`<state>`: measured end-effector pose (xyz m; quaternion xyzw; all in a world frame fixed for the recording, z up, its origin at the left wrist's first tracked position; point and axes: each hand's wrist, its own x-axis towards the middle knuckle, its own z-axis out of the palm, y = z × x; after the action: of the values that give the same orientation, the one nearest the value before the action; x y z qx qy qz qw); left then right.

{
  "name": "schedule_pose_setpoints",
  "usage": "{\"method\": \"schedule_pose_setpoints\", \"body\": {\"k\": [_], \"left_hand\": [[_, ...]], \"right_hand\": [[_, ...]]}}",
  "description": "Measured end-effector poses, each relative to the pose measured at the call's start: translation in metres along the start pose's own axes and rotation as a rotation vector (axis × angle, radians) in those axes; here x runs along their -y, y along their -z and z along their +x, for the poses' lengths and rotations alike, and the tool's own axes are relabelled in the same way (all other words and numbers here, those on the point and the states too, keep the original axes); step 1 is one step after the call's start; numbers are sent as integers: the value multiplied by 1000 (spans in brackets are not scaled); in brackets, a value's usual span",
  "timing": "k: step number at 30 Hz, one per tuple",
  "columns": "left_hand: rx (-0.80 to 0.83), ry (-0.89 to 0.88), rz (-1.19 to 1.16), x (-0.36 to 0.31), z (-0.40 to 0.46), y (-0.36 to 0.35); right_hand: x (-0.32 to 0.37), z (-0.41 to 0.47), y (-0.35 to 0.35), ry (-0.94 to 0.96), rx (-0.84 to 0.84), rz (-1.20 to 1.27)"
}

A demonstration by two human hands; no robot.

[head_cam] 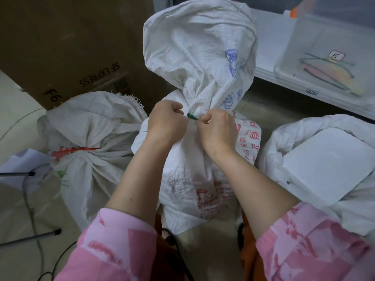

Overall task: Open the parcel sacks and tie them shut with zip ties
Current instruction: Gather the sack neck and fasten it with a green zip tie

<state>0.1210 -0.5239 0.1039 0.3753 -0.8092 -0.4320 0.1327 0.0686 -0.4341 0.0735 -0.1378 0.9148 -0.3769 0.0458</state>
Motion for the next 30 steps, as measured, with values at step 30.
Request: {"method": "schedule_pose_setpoints", "body": {"k": [30], "left_hand": [[116,7,70,2,4,-11]], "right_hand": [[4,6,-3,-112,28,176]]}}
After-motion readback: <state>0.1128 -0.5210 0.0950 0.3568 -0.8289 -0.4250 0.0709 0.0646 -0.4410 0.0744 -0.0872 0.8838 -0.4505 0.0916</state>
